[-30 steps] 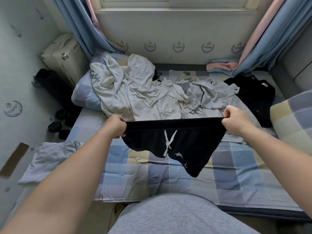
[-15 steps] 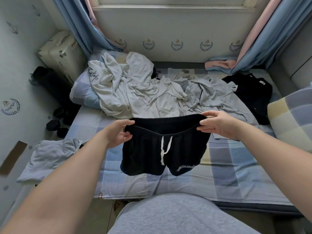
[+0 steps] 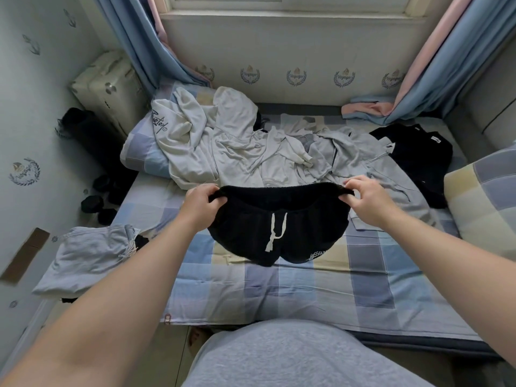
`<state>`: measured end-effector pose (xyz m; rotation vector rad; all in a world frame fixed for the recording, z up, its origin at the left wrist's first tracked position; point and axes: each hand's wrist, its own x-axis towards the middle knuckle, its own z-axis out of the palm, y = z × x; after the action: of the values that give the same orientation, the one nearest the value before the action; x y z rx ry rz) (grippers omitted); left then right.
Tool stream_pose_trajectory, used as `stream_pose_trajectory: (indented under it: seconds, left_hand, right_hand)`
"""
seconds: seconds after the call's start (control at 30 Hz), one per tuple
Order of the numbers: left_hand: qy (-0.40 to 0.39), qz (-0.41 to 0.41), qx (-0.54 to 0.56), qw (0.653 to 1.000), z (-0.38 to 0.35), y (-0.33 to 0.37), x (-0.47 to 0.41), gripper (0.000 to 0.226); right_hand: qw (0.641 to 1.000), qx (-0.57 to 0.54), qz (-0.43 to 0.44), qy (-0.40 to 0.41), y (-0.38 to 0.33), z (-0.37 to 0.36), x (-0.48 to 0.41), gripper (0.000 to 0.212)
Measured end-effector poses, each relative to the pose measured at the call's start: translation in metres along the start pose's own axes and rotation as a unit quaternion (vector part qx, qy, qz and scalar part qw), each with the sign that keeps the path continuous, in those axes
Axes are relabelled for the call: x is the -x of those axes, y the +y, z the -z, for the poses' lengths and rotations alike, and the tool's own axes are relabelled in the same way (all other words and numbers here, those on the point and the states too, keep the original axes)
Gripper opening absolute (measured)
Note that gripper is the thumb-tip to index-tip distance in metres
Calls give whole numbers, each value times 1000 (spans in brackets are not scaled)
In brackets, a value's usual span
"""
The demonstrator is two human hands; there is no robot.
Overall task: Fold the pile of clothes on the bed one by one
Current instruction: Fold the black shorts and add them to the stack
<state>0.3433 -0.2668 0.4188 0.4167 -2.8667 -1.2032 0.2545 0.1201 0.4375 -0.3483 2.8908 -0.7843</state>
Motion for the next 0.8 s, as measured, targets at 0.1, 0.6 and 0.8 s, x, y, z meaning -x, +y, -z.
stream_pose_trajectory:
  seconds: [0.1,0.6,0.8]
  left_hand:
    - [-78,37,15,996,-7,-12,14,11]
    - [-53,90,91,990,-15,-55,25,11]
    - [-30,98,58,993,-53,-102,-33,17]
  right_hand:
    - [997,-37,-28,-55,3,-13,17,9]
    - [991,-106,-53,-68,-1,-65,28,19]
    - [984,-129,-115,-34,19,-135,-31,17]
